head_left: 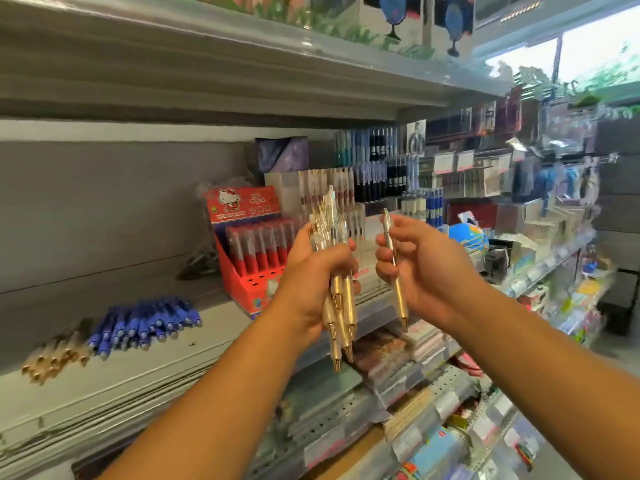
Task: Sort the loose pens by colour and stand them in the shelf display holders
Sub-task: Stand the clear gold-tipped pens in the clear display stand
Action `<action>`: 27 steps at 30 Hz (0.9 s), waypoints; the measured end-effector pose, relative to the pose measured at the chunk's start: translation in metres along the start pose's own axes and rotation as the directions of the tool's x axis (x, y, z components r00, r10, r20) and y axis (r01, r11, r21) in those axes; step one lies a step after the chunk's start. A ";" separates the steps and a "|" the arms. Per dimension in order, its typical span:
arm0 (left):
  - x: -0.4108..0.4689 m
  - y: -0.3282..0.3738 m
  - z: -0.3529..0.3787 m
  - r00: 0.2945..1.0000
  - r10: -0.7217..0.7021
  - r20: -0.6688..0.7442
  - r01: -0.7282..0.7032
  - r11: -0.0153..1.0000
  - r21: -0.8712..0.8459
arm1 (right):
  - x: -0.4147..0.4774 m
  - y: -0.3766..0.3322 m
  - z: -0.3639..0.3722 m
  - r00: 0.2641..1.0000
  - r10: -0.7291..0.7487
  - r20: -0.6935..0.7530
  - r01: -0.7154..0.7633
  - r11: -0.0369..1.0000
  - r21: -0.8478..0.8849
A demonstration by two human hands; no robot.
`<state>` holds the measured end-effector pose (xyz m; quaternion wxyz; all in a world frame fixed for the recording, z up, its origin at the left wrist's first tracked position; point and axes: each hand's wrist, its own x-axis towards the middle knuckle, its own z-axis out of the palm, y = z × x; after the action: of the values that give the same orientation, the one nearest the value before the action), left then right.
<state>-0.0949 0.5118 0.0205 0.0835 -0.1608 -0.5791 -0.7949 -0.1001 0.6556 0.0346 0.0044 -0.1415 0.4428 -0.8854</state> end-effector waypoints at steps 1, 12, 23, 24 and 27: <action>0.008 -0.007 0.012 1.000 0.006 -0.009 -0.006 1.000 0.009 | 0.006 -0.009 -0.016 1.000 0.005 -0.004 -0.005 1.000 -0.002; 0.080 -0.059 0.080 0.987 0.076 -0.140 -0.068 0.996 0.058 | 0.080 -0.050 -0.124 0.997 0.058 0.047 -0.059 0.998 0.028; 0.170 -0.049 0.032 0.948 0.245 -0.201 -0.194 0.951 0.241 | 0.200 -0.027 -0.119 0.973 0.029 0.230 0.003 0.990 -0.139; 0.177 -0.046 0.026 0.941 0.259 -0.217 -0.207 0.949 0.236 | 0.211 -0.025 -0.115 0.965 0.010 0.261 0.035 0.985 -0.168; 0.193 -0.035 0.009 0.919 0.299 -0.258 -0.228 0.935 0.271 | 0.239 -0.017 -0.102 0.937 -0.078 0.341 0.176 0.947 -0.267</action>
<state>-0.2849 0.5421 0.0596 0.2946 -0.1061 -0.6231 -0.7167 -0.3538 0.7142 0.0486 -0.0012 -0.3135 0.5523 -0.7725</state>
